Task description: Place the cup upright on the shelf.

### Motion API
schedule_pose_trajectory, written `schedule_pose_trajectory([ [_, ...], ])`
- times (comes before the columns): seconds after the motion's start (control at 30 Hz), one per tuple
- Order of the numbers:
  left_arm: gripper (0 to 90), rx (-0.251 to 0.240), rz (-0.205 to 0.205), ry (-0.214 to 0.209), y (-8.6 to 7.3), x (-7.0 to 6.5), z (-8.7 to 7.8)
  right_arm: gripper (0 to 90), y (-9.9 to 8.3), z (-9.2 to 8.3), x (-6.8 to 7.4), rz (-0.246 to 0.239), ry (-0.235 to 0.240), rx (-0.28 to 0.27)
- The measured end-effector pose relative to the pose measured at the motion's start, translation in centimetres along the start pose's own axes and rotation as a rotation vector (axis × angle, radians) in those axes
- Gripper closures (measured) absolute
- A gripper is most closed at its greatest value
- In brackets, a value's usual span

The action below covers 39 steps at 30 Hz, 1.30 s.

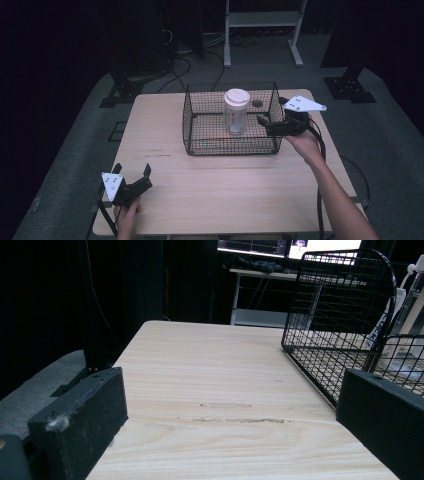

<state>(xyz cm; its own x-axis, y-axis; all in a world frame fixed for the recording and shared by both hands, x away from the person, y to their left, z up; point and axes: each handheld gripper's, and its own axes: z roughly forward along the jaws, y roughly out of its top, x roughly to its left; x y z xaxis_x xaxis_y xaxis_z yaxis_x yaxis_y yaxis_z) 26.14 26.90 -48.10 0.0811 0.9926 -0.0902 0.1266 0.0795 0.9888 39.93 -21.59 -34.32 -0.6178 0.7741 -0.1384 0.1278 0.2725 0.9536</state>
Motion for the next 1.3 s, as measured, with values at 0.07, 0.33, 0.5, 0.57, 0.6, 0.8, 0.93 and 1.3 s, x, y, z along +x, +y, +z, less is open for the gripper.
schedule_pose_trajectory([
  [0.07, 0.0, -0.001, 0.0, 0.002, 0.0, 0.0, 0.0, 1.3, -0.3, -0.3, 0.1, -0.003, 0.001, 0.001],
  [0.33, 0.0, 0.0, 0.002, 0.0, 0.0, 0.0, 0.0, 1.3, -1.2, -1.5, 0.2, -0.001, -0.003, 0.0],
  [0.5, 0.0, 0.002, 0.004, -0.001, 0.0, 0.0, 0.0, 1.3, -1.8, -2.2, 0.2, 0.005, 0.001, 0.004],
  [0.57, 0.0, 0.003, 0.001, -0.001, 0.0, 0.0, 0.0, 1.3, -2.0, -2.4, 0.2, 0.002, 0.002, 0.003],
  [0.6, 0.0, 0.002, 0.001, -0.001, 0.0, 0.0, 0.0, 1.3, -2.1, -2.5, 0.2, 0.001, 0.003, 0.002],
  [0.8, 0.0, 0.002, 0.003, 0.0, 0.0, 0.0, 0.0, 1.3, -2.9, -3.2, 0.4, 0.005, 0.008, 0.003],
  [0.93, 0.0, 0.003, -0.001, 0.0, 0.0, 0.0, 0.0, 1.3, -3.2, -3.7, 0.5, 0.014, 0.018, -0.003],
  [1.3, 0.0, 0.002, 0.001, 0.001, 0.0, 0.0, 0.0, 1.3, -3.8, -4.8, 1.2, 0.002, 0.032, -0.01],
])
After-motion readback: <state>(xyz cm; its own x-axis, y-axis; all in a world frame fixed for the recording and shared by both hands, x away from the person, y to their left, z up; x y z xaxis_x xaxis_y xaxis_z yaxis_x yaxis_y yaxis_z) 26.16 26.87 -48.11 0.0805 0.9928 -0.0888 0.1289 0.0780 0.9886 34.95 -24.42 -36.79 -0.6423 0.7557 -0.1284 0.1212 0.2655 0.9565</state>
